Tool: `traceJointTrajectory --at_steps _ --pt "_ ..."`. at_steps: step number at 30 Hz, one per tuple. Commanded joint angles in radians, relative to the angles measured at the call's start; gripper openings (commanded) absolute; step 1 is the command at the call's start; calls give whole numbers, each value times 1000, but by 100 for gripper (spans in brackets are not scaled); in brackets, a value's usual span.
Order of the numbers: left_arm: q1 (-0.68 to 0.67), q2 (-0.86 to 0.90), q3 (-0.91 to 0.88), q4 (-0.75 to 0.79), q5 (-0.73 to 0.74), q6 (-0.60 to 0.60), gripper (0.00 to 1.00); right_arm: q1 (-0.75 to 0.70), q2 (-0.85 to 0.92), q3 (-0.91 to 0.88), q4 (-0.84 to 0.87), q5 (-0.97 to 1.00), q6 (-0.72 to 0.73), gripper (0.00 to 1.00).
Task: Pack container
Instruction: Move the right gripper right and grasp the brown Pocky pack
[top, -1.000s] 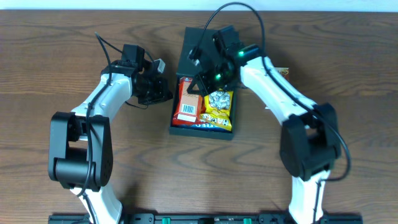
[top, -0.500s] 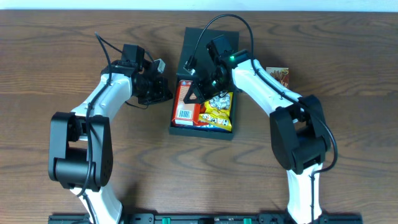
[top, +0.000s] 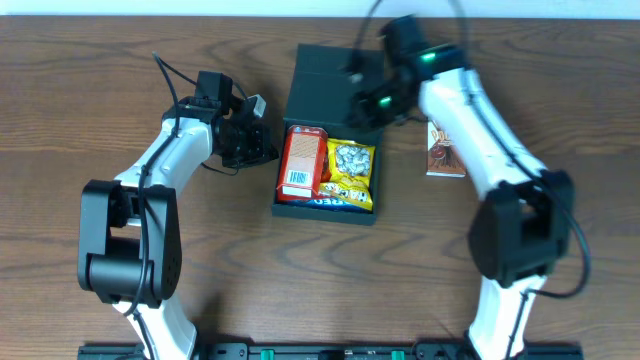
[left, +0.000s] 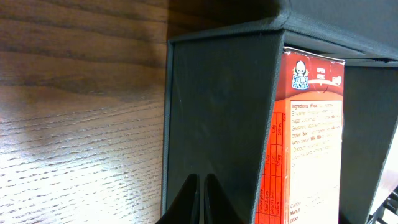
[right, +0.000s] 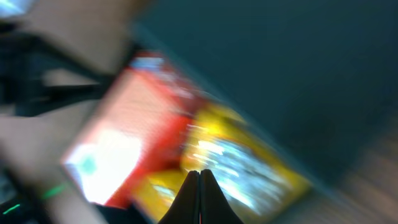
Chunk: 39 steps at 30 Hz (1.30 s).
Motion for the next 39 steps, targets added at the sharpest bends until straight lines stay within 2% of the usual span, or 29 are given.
traceJointTrajectory --at_steps 1,2,3,4,5,7,18,29,35,38,39 --pt "3 12 -5 1 7 -11 6 -70 -13 5 -72 387 35 1" --pt "3 12 -5 1 7 -11 6 -87 -7 2 -96 435 53 1" --pt "3 12 -5 1 7 -11 6 -102 -1 0 -115 465 63 8" --pt "3 12 -5 1 7 -11 6 -115 5 -3 -127 473 65 25" --pt "3 12 -5 2 7 -11 6 -129 8 -5 -136 472 66 59" --pt "3 12 -5 5 7 -11 6 -154 16 -21 -133 493 66 99" --pt "3 12 -5 5 6 -10 6 -202 73 -166 -21 508 89 99" --pt "3 12 -5 7 6 -11 6 -204 73 -316 178 488 227 99" --pt "3 12 -5 8 6 -11 6 -204 74 -349 234 464 230 99" --pt "3 12 -5 8 6 -11 6 -204 74 -351 233 464 230 84" --pt "3 12 -5 8 6 -11 6 -204 73 -350 233 464 231 82"
